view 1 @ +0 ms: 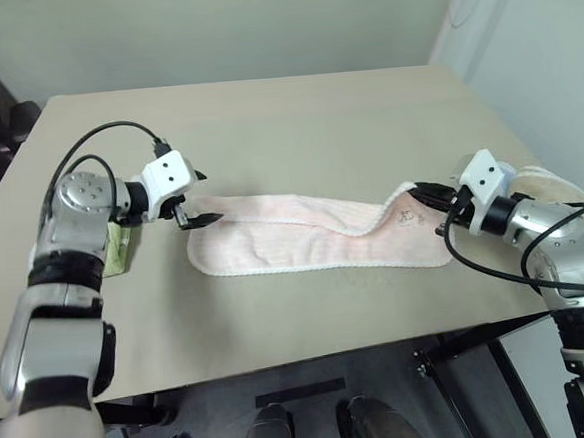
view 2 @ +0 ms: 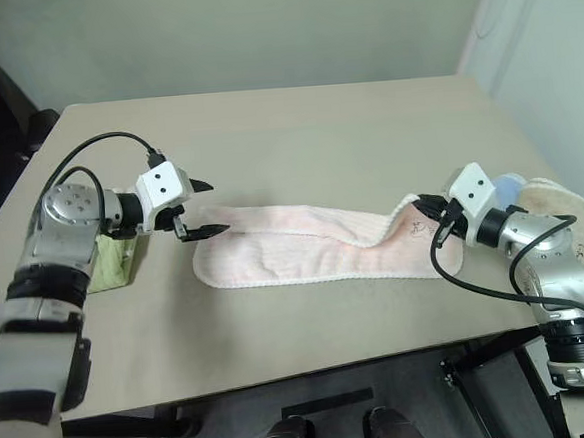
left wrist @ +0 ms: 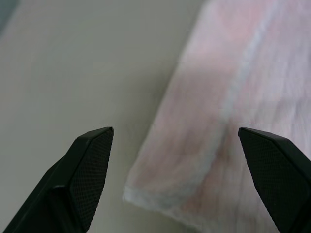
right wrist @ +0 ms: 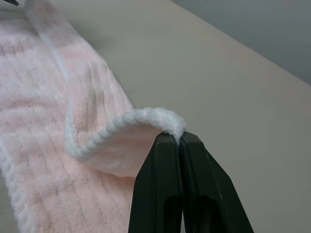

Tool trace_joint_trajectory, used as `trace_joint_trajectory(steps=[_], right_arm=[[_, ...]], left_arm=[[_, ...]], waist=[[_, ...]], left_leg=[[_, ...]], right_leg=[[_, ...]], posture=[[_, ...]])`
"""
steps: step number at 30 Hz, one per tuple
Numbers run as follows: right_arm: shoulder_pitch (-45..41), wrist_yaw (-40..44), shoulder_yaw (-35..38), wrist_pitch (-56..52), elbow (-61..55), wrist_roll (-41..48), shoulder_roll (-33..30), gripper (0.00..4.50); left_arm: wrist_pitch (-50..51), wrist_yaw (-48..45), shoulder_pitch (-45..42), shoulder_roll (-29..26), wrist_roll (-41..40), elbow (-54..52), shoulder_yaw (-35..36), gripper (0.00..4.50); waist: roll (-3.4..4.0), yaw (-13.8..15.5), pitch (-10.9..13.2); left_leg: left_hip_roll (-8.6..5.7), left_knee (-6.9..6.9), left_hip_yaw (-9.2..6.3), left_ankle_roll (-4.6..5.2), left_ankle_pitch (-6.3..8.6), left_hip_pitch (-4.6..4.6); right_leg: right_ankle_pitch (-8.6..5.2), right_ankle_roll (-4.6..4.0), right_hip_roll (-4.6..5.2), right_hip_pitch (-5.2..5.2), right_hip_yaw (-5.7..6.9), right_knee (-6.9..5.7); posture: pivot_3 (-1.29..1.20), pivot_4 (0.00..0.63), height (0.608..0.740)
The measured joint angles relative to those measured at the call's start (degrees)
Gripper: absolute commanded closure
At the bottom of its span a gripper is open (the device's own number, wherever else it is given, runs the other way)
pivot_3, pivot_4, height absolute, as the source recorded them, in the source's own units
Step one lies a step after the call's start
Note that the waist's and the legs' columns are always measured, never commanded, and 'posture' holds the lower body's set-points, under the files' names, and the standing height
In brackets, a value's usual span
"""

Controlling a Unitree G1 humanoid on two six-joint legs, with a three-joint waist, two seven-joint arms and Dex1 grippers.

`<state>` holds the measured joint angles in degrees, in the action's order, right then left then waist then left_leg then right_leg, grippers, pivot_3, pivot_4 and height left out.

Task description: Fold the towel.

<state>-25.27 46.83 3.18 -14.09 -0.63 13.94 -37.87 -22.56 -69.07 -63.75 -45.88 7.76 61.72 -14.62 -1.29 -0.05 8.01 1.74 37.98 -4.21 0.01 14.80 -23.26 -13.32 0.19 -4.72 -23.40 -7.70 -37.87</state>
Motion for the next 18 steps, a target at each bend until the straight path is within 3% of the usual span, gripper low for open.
trace_joint_trajectory(steps=[6, 18], right_arm=[[1.74, -1.49, 0.05, 0.05, -1.32, -0.19, 0.95, 4.46], [3.64, -4.56, -0.05, 0.02, -3.49, -0.75, 2.99, 4.46]], left_arm=[[-8.68, -3.04, -6.9, 0.13, 8.41, 8.82, -5.21, 0.0], [-8.87, 8.4, -12.63, 4.36, 21.51, 14.81, -11.62, 0.0]], waist=[[0.0, -0.2, 0.0], [0.0, -0.78, 0.0]], left_leg=[[-0.03, 0.07, -0.03, 0.1, 0.06, -0.51], [-0.03, 0.31, 0.0, 0.13, 0.06, -0.63]], right_leg=[[0.03, 0.06, 0.03, -0.51, 0.0, 0.05], [0.13, 0.22, 0.02, -0.59, -0.01, 0.01]], posture=[[0.0, 0.15, 0.74], [0.0, 0.15, 0.74]])
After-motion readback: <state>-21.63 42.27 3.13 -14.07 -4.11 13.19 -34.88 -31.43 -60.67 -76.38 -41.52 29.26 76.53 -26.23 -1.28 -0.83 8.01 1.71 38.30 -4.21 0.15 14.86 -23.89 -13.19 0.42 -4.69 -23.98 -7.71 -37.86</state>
